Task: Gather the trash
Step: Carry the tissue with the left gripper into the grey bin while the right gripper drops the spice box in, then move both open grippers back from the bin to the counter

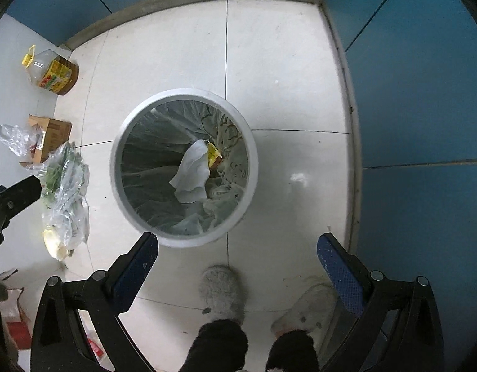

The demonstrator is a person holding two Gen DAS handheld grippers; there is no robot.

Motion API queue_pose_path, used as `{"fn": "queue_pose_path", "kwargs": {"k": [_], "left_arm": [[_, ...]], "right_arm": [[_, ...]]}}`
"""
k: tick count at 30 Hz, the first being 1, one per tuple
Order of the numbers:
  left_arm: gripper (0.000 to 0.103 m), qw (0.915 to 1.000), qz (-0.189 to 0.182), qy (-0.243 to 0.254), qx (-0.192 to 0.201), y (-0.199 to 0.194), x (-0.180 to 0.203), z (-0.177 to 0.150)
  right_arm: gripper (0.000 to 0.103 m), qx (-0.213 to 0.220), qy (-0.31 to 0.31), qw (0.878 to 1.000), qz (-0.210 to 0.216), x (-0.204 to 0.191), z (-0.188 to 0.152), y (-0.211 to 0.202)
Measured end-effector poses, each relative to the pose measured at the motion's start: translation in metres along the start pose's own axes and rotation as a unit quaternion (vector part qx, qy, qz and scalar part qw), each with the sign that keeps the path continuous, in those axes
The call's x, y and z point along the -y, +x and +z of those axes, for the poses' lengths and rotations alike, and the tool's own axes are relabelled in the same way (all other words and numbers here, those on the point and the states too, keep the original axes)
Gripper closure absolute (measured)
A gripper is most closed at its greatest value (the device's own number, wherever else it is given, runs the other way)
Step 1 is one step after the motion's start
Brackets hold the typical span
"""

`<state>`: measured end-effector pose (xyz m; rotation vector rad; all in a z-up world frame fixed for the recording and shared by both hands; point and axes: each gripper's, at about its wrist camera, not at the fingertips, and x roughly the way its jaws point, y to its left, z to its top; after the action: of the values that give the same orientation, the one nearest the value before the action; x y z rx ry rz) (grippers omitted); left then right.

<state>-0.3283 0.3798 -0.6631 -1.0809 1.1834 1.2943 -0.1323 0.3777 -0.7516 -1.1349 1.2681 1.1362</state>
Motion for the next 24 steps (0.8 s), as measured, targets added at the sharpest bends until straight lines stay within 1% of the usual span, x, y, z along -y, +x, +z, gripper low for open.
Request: {"fn": "queue_pose_path", "kwargs": {"k": [1, 4, 6, 9, 10, 11, 14, 15, 17, 19, 24], "left_arm": [[0.000, 1.0000, 0.003, -0.002, 0.006, -0.013, -0.002, -0.003], [0.000, 0.9998, 0.002, -0.008, 0.020, -0.062, -0.005, -0.013], [0.000, 0.9995, 0.001, -0.010, 0.031, -0.097, -0.006, -0.019], [0.000, 0.9987, 0.003, -0.014, 0.048, -0.150, -0.012, -0.028], [0.000, 0.9986, 0.001, -0.016, 0.051, -0.165, -0.013, -0.030], [0.000, 0.9982, -0.002, -0.019, 0.056, -0.192, -0.017, -0.034], [0.000, 0.9974, -0.010, -0.025, 0.067, -0.239, -0.022, -0.043], [0.000, 0.9969, -0.013, -0.025, 0.073, -0.263, -0.023, -0.047], [0.000, 0.9966, -0.018, -0.022, 0.078, -0.288, -0.024, -0.053], [0.000, 0.9963, -0.030, -0.019, 0.079, -0.320, -0.023, -0.060], [0.000, 0.9946, -0.031, 0.001, 0.099, -0.375, -0.022, -0.076]], "right_arm": [[0.000, 0.003, -0.001, 1.000, -0.001, -0.002, -0.004, -0.010], [0.000, 0.024, -0.004, 1.000, -0.001, -0.002, -0.020, -0.058], [0.000, 0.038, -0.002, 0.999, 0.001, -0.003, -0.027, -0.096], [0.000, 0.058, 0.000, 0.998, 0.008, -0.002, -0.041, -0.160], [0.000, 0.065, 0.000, 0.998, 0.012, -0.002, -0.045, -0.183], [0.000, 0.072, -0.001, 0.997, 0.014, -0.002, -0.051, -0.208], [0.000, 0.088, 0.000, 0.996, 0.024, -0.002, -0.067, -0.272], [0.000, 0.093, 0.000, 0.995, 0.028, -0.003, -0.071, -0.290], [0.000, 0.107, -0.004, 0.994, 0.031, -0.004, -0.082, -0.332], [0.000, 0.119, -0.010, 0.992, 0.034, -0.008, -0.093, -0.370], [0.000, 0.146, -0.019, 0.988, 0.043, -0.012, -0.121, -0.446]]}}
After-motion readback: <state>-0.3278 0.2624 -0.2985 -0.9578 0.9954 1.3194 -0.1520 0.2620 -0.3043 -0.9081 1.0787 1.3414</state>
